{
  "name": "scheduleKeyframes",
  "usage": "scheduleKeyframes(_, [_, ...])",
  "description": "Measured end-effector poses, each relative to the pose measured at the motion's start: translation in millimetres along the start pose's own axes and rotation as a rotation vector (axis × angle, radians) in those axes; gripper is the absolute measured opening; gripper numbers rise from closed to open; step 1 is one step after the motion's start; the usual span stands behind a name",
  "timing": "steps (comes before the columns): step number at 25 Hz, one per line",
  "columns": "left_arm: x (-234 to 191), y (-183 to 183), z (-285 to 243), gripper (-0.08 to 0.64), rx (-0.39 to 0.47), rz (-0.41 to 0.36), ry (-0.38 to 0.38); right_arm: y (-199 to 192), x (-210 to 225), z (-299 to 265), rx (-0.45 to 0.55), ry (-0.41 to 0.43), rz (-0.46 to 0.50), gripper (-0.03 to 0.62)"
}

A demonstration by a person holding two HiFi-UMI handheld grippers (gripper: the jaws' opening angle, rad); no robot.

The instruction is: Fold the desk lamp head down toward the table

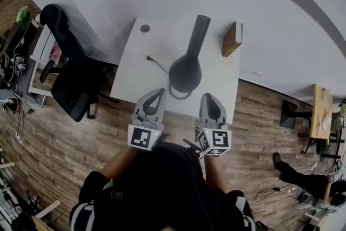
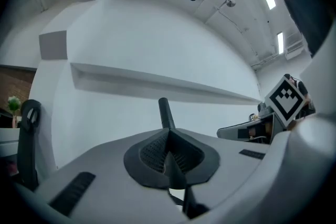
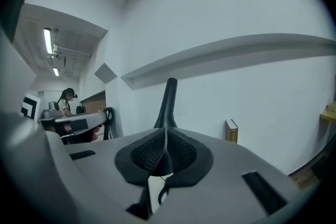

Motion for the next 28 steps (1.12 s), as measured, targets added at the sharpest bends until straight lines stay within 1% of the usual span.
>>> scheduleKeyframes(3, [3.4,-5.9,2.3,0.025,-0.014,-0.002,-0.002,-6.5,-0.4,2.8,-0.012,-0.004,-0.008,0.013])
scheduleKeyframes(8, [9.4,-8.5,-0.2,0.025,-0.018,-0.006,-0.013,-11.1,1.0,4.8,-0.019,0.000,-0.011,0.012])
scheduleKeyframes(28, [8.7,-10.5,-3.8,0.025,-0.023,-0.010,-0.005,-16.7,2.0,0.4,-0.024,0.010,-0.013,0.011])
Point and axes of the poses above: the fingertips, and each gripper's own axes: z backward along the fingers, x to its right, y out of its top, the point moved 5 cm from there along z, backward along the fingers, and after that the axes turned 3 degrees about y, right-handed, at the moved point
